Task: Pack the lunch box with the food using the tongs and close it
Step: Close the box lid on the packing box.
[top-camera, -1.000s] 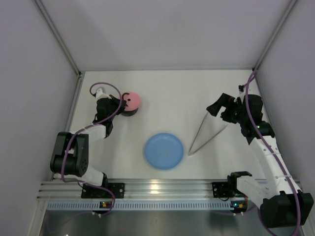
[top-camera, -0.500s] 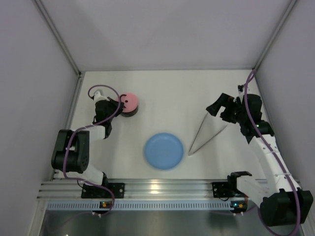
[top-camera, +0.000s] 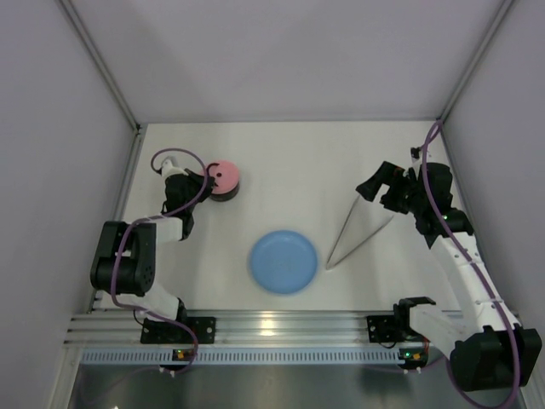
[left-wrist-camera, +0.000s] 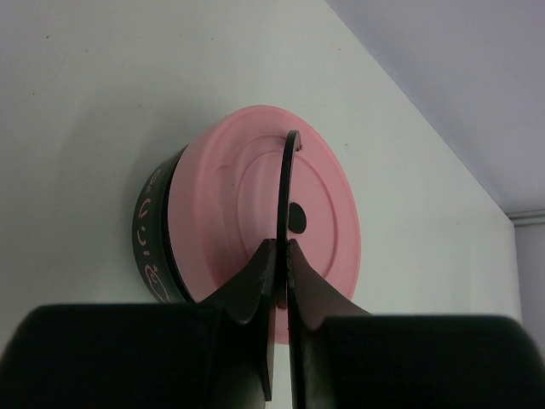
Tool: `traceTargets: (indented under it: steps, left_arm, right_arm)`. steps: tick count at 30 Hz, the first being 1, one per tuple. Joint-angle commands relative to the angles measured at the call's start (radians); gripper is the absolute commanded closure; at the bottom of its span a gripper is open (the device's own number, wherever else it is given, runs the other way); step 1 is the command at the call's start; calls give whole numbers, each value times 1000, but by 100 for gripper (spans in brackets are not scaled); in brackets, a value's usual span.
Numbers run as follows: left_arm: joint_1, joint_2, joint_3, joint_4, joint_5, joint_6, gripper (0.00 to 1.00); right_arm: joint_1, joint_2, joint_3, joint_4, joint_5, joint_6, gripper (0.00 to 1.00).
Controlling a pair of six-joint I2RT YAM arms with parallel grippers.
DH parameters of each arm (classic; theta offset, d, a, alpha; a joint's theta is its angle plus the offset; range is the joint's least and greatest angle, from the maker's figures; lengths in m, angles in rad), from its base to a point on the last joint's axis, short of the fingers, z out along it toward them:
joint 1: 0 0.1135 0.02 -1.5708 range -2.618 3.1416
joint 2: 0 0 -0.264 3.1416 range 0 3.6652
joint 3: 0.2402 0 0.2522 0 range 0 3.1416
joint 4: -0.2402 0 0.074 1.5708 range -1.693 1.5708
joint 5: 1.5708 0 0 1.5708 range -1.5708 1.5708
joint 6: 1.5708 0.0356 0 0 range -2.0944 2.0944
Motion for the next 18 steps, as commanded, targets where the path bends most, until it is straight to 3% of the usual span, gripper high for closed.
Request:
traceTargets:
  steps: [1, 9, 11, 14, 18]
  left_arm:
    - [7, 42, -40, -27, -26, -28, 98]
    - [7, 91, 4, -166, -61, -44, 87]
    - [7, 105, 20, -226, -69, -44, 82]
    - [6, 114, 23, -260, -73, -45, 66]
    - [4, 113, 35, -307, -92, -36, 57]
  right_arm:
    - [17, 1, 3, 77, -4, -14, 7]
    - [18, -1, -11, 87, -4, -10, 7]
    - [20, 1, -12, 91, -4, -8, 7]
    - [24, 2, -15, 94, -4, -7, 7]
    - [24, 2, -20, 97, -3, -7, 7]
